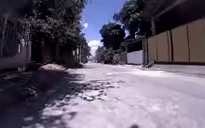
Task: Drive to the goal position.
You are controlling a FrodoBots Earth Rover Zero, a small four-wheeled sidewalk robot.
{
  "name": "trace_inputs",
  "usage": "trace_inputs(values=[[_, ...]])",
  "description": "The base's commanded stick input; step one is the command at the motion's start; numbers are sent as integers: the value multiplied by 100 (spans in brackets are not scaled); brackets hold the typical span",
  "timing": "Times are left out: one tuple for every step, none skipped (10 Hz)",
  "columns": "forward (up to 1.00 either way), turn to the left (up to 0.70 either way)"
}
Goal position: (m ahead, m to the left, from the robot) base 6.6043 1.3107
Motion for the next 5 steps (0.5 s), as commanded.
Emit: trace_inputs(values=[[100, 0], [100, 0], [100, 0], [100, 0], [100, 18]])
